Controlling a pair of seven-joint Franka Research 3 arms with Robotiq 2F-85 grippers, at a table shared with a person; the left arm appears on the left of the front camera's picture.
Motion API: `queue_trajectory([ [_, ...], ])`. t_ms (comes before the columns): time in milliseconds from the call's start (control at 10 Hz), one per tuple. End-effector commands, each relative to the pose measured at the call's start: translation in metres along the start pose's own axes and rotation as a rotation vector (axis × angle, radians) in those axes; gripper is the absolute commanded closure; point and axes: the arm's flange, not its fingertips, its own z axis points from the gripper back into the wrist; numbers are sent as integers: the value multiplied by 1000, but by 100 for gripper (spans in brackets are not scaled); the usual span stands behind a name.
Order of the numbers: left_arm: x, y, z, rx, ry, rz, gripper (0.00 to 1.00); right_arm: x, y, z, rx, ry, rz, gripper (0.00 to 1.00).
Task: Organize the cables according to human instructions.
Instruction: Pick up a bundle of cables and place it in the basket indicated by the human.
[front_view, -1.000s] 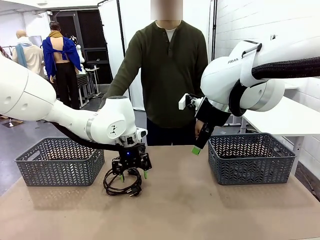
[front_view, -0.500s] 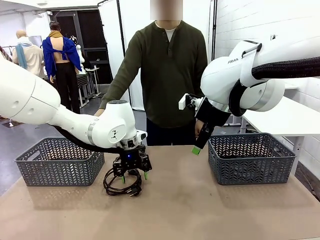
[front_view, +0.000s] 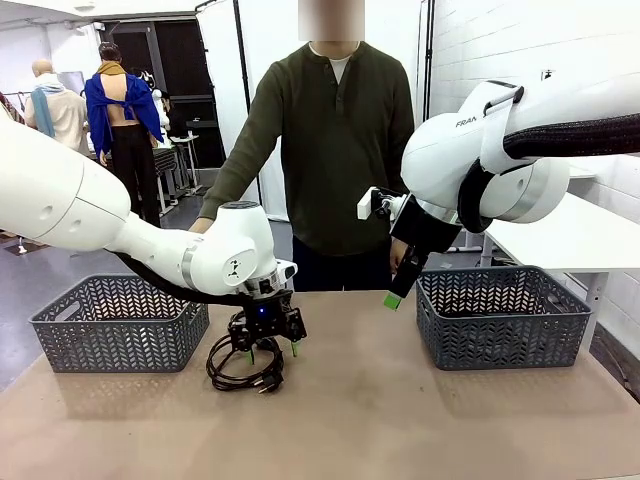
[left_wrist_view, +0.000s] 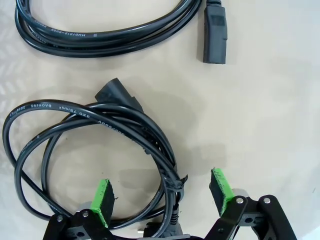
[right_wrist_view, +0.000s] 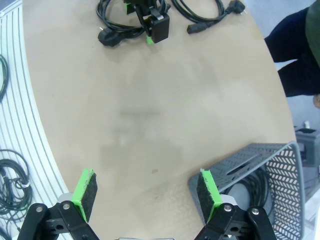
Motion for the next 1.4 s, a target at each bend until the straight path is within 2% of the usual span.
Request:
queue_trajectory([
  [0, 7, -4, -2, 43, -16, -11, 14, -1, 0, -1, -4, 1, -2, 0],
  [400, 9, -5, 2, 48, -23, -9, 91, -1, 0, -1, -4, 1, -2, 0],
  [500, 9, -5, 2, 51, -23, -7, 100, -1, 0, -1, -4, 1, -2, 0],
  [1300, 11, -9, 12, 69, -24, 8, 100, -1, 0, -1, -4, 1, -2, 0],
])
